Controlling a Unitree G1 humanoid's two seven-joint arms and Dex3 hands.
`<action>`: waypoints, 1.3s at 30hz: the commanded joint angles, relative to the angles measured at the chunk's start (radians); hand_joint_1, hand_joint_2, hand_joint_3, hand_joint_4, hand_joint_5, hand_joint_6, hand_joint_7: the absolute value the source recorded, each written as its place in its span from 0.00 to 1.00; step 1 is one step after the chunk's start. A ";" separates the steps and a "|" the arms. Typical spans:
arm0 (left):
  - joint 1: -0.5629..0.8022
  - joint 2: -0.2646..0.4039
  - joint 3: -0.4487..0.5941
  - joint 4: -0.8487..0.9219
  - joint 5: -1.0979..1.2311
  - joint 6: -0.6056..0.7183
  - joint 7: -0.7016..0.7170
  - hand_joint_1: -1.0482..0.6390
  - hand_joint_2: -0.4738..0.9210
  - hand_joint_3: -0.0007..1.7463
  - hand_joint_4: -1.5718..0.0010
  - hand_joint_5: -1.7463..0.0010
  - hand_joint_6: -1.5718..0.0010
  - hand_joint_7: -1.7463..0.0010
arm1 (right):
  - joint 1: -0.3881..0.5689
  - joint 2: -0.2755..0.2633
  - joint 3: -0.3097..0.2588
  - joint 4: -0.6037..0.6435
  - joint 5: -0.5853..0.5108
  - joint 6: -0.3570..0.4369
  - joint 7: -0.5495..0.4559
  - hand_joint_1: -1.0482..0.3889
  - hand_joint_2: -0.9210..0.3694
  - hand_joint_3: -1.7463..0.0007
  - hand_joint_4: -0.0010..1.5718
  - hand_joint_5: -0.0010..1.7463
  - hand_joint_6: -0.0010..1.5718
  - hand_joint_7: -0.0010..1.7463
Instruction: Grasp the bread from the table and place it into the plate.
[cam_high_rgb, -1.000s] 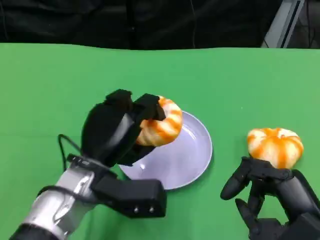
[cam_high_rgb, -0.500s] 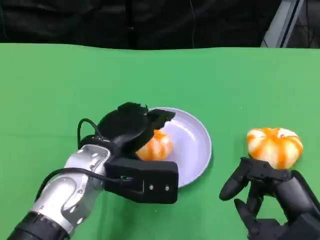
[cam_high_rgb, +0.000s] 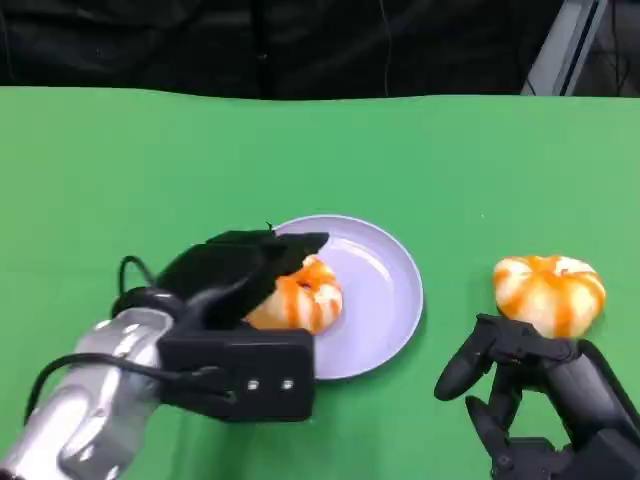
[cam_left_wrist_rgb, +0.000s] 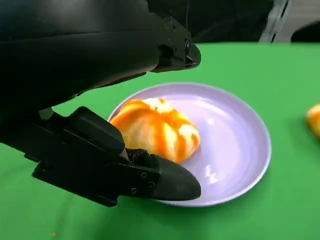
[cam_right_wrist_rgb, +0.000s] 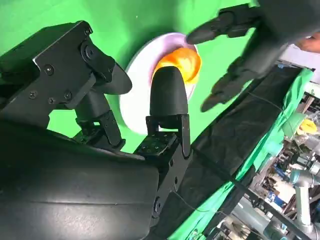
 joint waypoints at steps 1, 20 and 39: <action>0.113 0.050 0.111 -0.085 -0.106 -0.086 0.045 0.31 1.00 0.17 0.75 0.82 0.75 0.92 | 0.000 -0.005 -0.006 0.002 0.016 -0.010 -0.004 0.80 0.42 0.30 0.52 0.95 0.47 0.75; 0.592 -0.160 0.392 -0.226 -0.580 -0.337 0.181 0.65 0.68 0.74 0.49 0.01 0.51 0.19 | -0.007 -0.017 -0.020 0.004 0.034 -0.005 0.008 0.80 0.42 0.30 0.52 0.96 0.47 0.75; 0.615 -0.249 0.443 -0.221 -0.871 -0.308 0.084 0.63 0.76 0.65 0.49 0.00 0.53 0.13 | 0.002 -0.029 -0.039 -0.004 0.058 -0.014 0.023 0.78 0.40 0.33 0.50 0.94 0.47 0.75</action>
